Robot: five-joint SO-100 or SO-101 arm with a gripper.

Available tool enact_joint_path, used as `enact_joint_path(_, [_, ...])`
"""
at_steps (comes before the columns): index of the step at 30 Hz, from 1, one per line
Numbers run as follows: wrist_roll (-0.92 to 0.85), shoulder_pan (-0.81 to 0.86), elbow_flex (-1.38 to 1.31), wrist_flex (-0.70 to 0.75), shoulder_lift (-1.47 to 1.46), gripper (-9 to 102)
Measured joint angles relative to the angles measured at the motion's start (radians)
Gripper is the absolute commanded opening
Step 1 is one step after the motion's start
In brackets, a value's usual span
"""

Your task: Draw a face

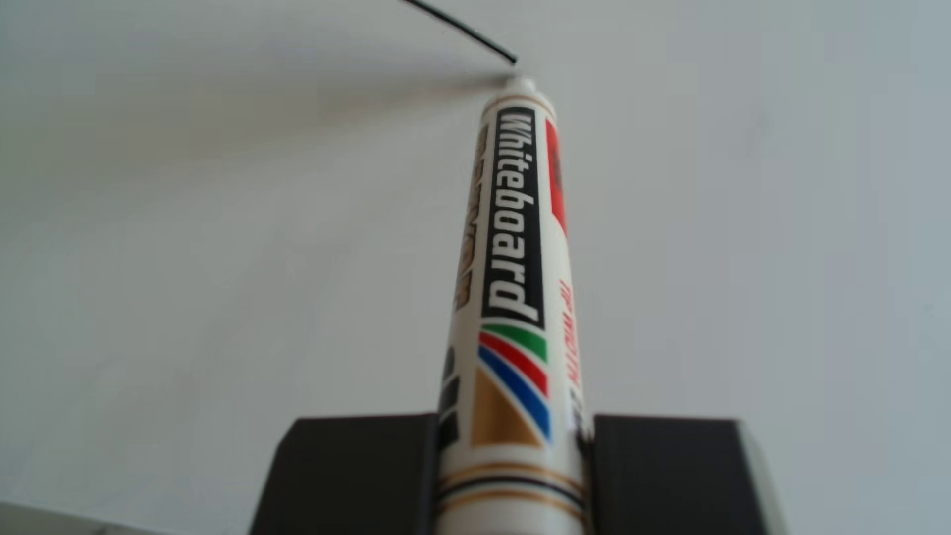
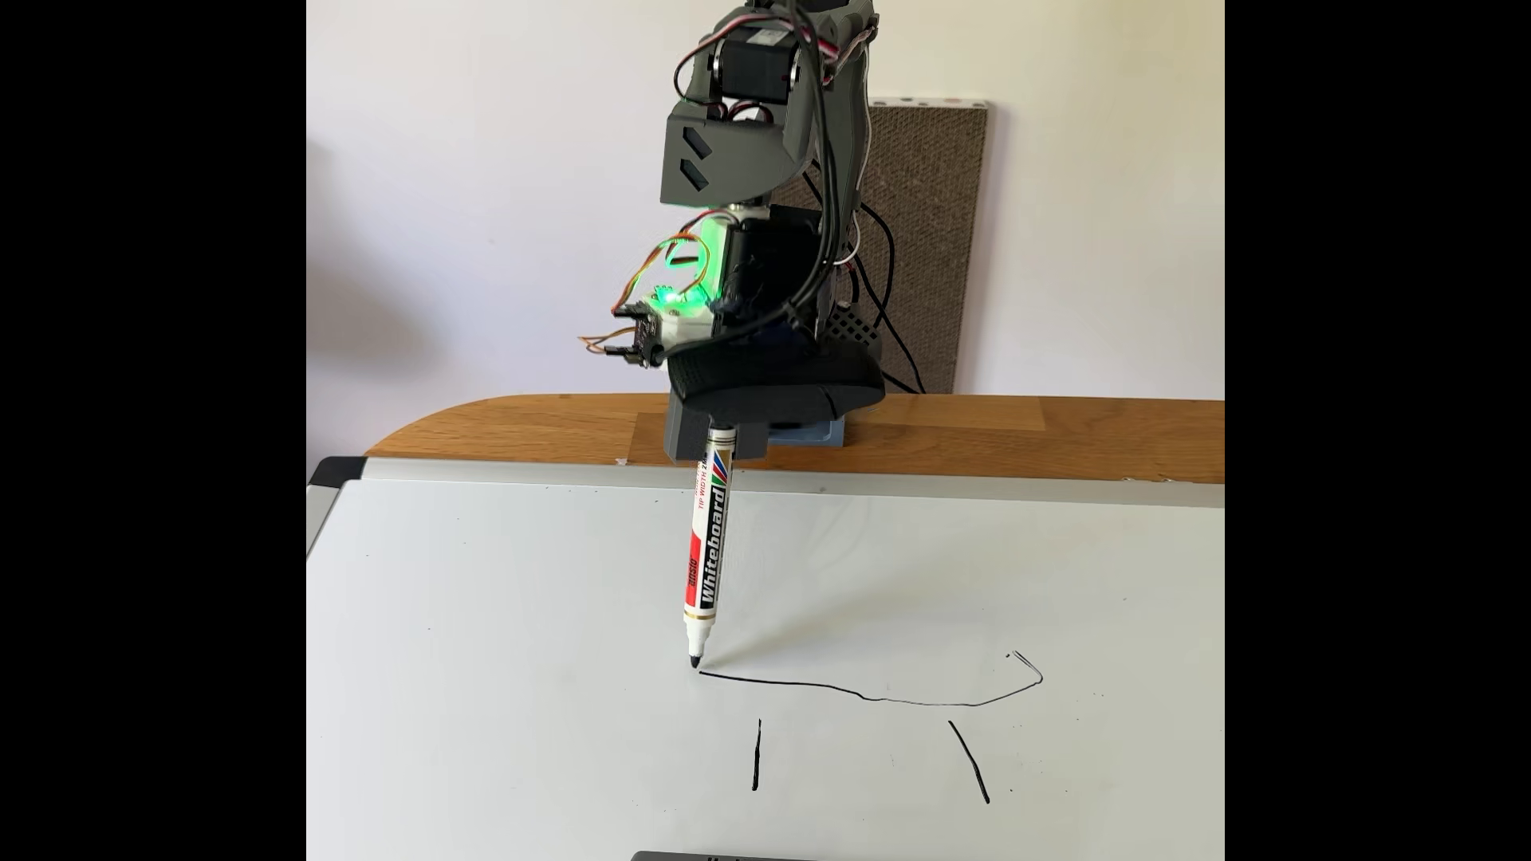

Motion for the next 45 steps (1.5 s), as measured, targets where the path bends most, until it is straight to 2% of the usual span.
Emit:
enact_joint_path(8, [0.040, -0.107, -0.278, 0.084, 0.000, -1])
enact_joint_path(15, [0.207, -0.262, -0.391, 0.098, 0.028, -1])
enact_joint_path(28, [0.336, -0.333, -0.399, 0.114, 0.442, -1])
enact_joint_path(34, [0.350, -0.330, -0.423, 0.204, 0.703, -1])
enact_joint_path(40, [0.505, -0.356, -0.454, 0.247, 0.919, -1])
enact_joint_path(45, [0.538, -0.353, -0.454, 0.330, 1.009, -1])
